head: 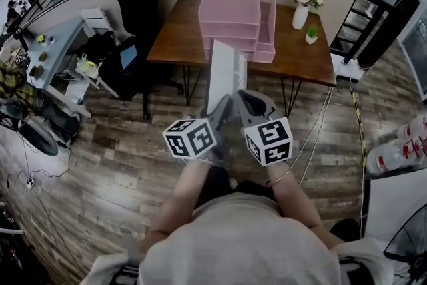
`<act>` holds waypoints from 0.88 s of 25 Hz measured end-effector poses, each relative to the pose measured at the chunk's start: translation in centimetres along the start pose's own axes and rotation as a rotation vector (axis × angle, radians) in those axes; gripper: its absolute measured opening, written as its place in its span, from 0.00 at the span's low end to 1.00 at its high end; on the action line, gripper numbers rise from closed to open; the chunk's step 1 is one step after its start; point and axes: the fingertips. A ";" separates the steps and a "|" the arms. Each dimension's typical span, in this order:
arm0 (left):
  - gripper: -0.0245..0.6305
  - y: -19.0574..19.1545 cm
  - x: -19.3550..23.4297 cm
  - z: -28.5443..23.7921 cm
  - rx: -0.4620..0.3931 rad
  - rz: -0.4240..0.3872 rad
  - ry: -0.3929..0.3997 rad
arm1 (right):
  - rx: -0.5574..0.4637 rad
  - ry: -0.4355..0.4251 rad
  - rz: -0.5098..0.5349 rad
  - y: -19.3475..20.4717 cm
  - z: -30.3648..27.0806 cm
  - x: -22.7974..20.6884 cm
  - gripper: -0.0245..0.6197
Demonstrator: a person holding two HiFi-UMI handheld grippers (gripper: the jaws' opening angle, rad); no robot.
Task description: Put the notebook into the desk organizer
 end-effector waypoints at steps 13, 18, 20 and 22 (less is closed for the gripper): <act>0.07 -0.1 3.2 -3.7 0.023 0.079 0.035 | 0.021 0.083 0.004 0.6 -2.8 -3.8 0.05; 0.07 -0.8 6.6 -4.8 0.043 0.100 0.009 | 0.046 0.125 -0.012 1.1 -4.7 -5.9 0.05; 0.07 -0.7 7.6 -5.5 0.056 0.115 0.011 | 0.047 0.147 -0.025 1.2 -5.4 -6.9 0.05; 0.07 -0.5 8.3 -6.1 0.065 0.138 0.015 | 0.050 0.163 -0.033 1.2 -6.2 -7.8 0.05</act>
Point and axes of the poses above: the fingertips, and each gripper's own axes: z backward along the fingers, x to its left, y out of its underside, and after that the axes turned 9 degrees about -z, right-handed
